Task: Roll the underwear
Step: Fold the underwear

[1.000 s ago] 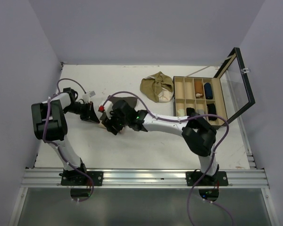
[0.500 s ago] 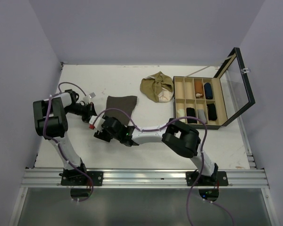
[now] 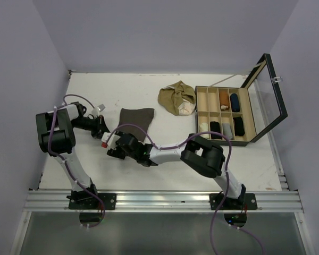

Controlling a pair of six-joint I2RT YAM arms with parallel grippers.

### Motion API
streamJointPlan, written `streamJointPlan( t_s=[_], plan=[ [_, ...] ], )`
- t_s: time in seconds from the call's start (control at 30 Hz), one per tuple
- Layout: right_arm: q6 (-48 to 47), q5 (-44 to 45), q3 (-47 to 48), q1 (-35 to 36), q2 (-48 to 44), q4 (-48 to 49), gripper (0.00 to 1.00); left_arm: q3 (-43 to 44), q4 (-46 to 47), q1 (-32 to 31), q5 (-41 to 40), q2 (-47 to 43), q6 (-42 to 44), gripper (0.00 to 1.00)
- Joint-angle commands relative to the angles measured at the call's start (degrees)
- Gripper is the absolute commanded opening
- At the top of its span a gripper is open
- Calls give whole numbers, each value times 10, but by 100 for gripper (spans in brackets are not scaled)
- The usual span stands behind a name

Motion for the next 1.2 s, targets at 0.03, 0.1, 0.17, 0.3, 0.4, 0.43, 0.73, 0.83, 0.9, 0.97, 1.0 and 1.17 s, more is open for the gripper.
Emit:
streamJointPlan(
  t_s=[0.03,0.1,0.17,0.3,0.4,0.43,0.73,0.83,0.9,0.97,1.0,1.17],
  plan=[
    [-3,-19,3,0,9,30,68,40,-34,14,50,15,-13,0],
    [-10,-3,6,0,21,49,66,43,-41,15,56,16,-17,0],
    [-23,16,9,0,36,70,65,38,-42,15,62,14,-19,0],
    [-26,16,15,0,47,73,57,28,-33,15,66,11,-31,0],
    [-15,45,22,0,56,67,53,28,-34,16,68,14,-32,0],
    [-8,55,22,-2,55,67,51,28,-34,16,64,16,-32,0],
    [19,51,6,-16,44,80,17,22,-33,20,51,20,-30,1],
    [26,34,9,-22,43,71,6,23,-37,22,42,24,-21,10],
    [26,21,12,-24,41,63,0,22,-38,24,39,24,-12,13],
    [24,13,11,-25,40,62,0,18,-37,24,37,23,-6,19],
    [23,9,11,-25,39,62,0,13,-29,24,36,21,-5,23],
    [32,0,15,-26,36,51,0,-6,11,23,20,6,-19,37]
  ],
)
